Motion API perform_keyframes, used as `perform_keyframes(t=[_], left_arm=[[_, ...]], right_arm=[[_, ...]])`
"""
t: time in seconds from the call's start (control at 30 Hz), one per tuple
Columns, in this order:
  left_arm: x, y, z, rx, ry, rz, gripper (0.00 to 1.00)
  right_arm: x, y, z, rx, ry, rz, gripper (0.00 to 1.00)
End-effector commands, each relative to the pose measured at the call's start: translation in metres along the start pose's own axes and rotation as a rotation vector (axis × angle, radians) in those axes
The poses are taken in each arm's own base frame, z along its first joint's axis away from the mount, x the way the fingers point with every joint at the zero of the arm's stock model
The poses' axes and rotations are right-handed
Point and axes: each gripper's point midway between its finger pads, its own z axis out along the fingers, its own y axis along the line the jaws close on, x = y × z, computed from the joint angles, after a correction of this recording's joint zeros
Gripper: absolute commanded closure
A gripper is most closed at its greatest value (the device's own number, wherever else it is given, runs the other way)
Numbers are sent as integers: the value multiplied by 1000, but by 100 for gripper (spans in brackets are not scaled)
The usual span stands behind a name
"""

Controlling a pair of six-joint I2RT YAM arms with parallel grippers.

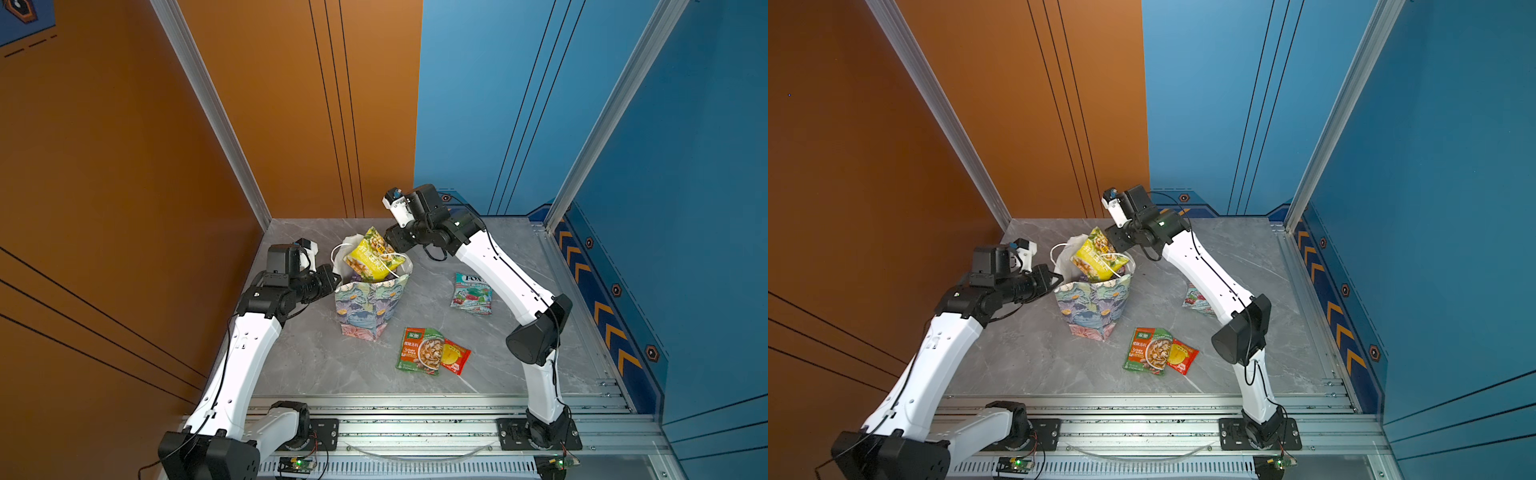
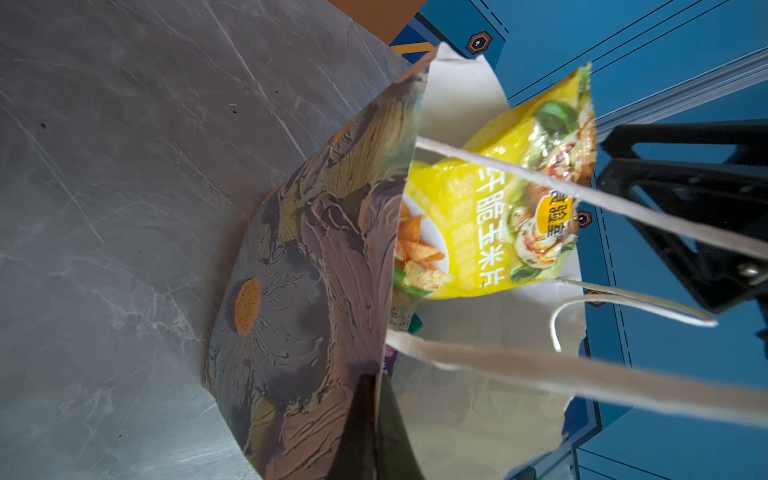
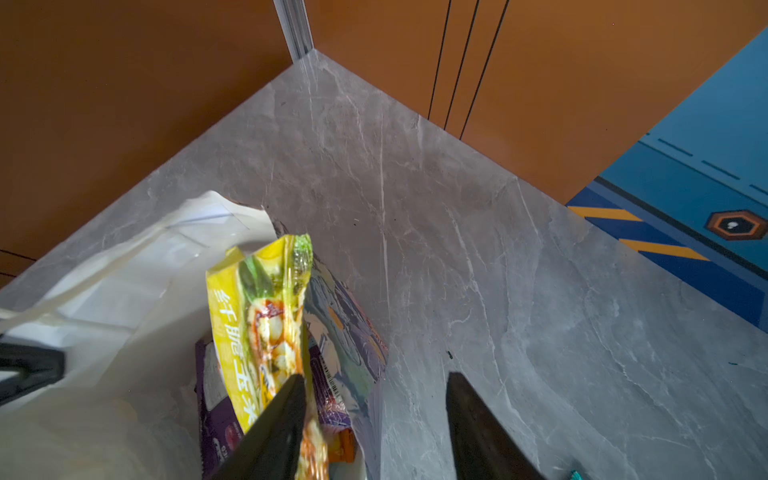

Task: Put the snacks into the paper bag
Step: 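Open the right gripper and raise it out of the bag, then move the right gripper down to the teal Fox's Mint Blossom packet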

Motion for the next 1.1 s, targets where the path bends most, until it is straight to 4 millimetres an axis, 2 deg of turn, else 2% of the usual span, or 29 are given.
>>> perform_keyframes(t=[0.0, 0.23, 0.47, 0.6, 0.7, 0.73, 0.83, 0.97, 1.07], left_arm=[[-9, -12, -6, 41, -18, 14, 100], [-9, -13, -7, 44, -19, 15, 100], [-8, -11, -7, 39, -20, 14, 100], [-8, -11, -6, 37, -19, 13, 100], [-8, -11, -7, 39, -20, 15, 100], [-8, -11, -7, 39, -20, 14, 100], [-8, -11, -7, 39, -22, 14, 100], [-8, -11, -8, 41, -24, 15, 100], [-9, -12, -10, 43, -29, 15, 100]], right_arm=[[-16, 14, -16, -43, -68, 27, 44], [-2, 26, 6, -51, -22, 21, 45], [11, 35, 18, -79, 18, 39, 46], [4, 32, 7, -118, -3, 105, 47], [-12, 25, -15, -145, -105, 178, 47], [-17, 5, -24, -120, -149, 220, 46], [-20, -25, -53, -84, -261, 321, 46], [12, -71, -76, -37, -297, 479, 45], [56, -92, -83, 24, -227, 557, 45]])
